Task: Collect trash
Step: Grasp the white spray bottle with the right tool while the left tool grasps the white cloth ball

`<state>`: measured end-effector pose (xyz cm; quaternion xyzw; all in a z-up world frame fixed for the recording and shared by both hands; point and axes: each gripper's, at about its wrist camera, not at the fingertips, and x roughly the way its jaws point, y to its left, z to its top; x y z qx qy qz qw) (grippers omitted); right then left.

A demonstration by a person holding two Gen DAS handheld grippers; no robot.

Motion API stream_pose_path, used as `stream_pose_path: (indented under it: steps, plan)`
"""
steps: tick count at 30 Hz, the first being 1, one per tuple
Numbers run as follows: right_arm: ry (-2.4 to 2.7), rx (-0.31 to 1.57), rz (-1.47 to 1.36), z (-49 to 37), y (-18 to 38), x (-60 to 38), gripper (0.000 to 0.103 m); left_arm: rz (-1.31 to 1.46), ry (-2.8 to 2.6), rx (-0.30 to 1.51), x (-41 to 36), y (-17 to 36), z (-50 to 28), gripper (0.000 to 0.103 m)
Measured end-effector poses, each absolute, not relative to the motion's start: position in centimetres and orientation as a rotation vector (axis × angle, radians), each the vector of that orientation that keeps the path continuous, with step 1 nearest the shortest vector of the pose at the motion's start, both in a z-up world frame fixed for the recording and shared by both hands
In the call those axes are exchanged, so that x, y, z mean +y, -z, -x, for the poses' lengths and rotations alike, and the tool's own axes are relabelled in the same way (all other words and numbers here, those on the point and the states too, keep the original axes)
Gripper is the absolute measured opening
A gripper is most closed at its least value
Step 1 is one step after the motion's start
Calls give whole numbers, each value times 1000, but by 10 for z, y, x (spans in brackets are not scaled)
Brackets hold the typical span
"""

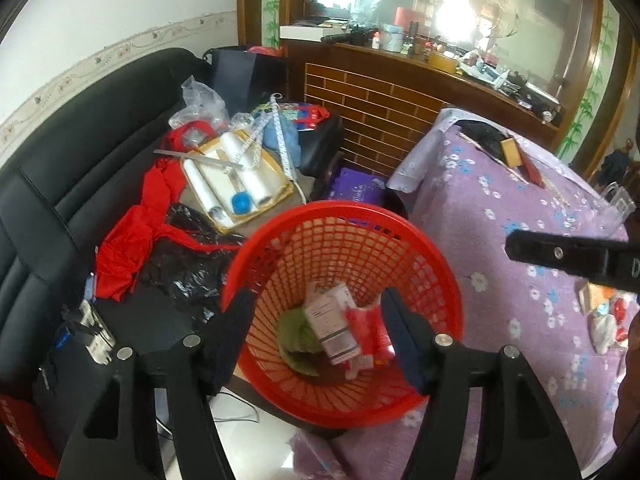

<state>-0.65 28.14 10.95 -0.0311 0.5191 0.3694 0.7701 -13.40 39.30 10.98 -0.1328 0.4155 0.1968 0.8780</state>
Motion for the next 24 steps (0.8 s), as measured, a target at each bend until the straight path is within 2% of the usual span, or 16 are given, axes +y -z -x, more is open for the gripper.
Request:
stream_pose_path:
  steps: [9,24]
  plan:
    - [-705,1122,53,49,-110,179,32,172,-221,855,308,-118,135,65]
    - [-290,1132,-251,59,-101,-98,32,18,37,878,141,-123,108,65]
